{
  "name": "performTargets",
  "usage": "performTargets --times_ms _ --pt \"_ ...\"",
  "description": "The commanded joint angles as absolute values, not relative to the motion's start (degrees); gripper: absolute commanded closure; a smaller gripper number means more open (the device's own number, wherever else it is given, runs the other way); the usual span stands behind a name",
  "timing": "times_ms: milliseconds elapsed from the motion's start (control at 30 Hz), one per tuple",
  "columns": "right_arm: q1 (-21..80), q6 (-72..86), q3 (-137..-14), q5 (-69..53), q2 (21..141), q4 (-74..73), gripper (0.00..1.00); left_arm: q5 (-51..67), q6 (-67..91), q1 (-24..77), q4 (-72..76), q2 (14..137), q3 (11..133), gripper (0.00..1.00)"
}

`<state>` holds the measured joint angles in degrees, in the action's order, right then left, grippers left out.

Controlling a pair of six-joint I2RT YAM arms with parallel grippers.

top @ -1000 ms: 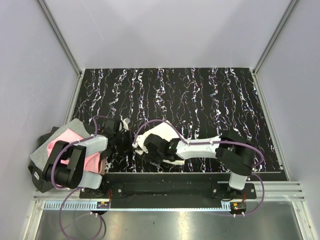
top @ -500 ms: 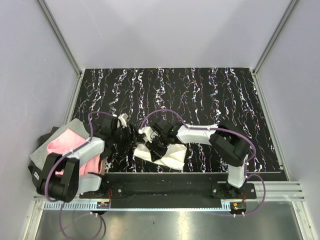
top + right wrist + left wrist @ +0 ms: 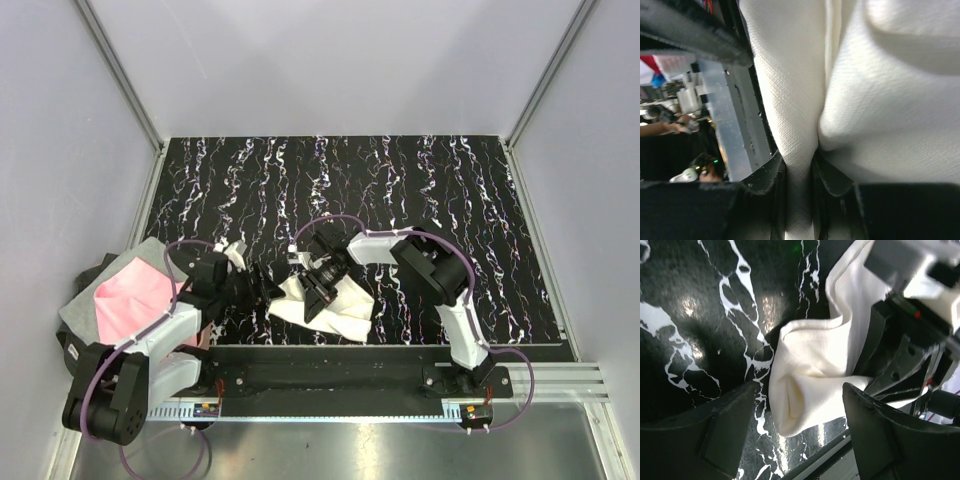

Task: Fold the napkin, place the utensils inside, and roll it up
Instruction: Roll the napkin with the utensil

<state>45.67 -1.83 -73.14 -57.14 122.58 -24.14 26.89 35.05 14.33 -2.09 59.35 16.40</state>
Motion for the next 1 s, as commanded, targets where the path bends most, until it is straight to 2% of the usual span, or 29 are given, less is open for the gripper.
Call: performTargets --times_ms 0,133,200,367,400,467,500,633,833,967 --pt "44.6 -5.2 -76.6 -60.7 128.0 -31.1 0.75 30.1 36.6 14.9 7.5 60.0 13.6 0.24" --pt "43.7 -5.9 -78.7 -62.7 130.4 -32.6 0.75 31.6 37.0 15.5 10.0 61.8 12.6 0.30" --pt "43.2 -6.6 -79.9 -63.2 131.6 -33.7 0.75 31.7 36.9 15.7 10.7 63.0 12.1 0.39" --pt "42.5 -7.4 -82.0 -63.2 132.7 -35.2 0.73 32.3 37.1 16.3 11.1 66.5 12.1 0.70" --pt "42.4 -7.5 -82.2 -63.0 132.5 -35.2 0.70 32.1 37.1 16.3 10.2 67.8 12.3 0.85" --pt "41.8 -7.1 -82.7 -61.6 131.8 -35.3 0.62 30.2 36.9 16.3 8.0 69.4 13.4 0.96" --pt "41.5 -6.9 -82.9 -60.4 130.4 -35.2 0.52 29.6 36.5 16.3 5.4 69.8 13.9 1.00" --pt "39.7 -5.3 -82.9 -52.4 123.9 -35.2 0.37 25.3 35.7 16.3 -1.0 70.2 16.7 1.00" --pt "38.3 -2.6 -78.7 -33.8 107.0 -34.1 0.25 23.0 34.5 15.8 -8.0 71.6 23.2 1.00" --pt "40.8 -1.8 -67.5 -22.2 91.9 -27.9 0.23 24.1 32.8 14.2 -10.5 76.5 27.8 1.00"
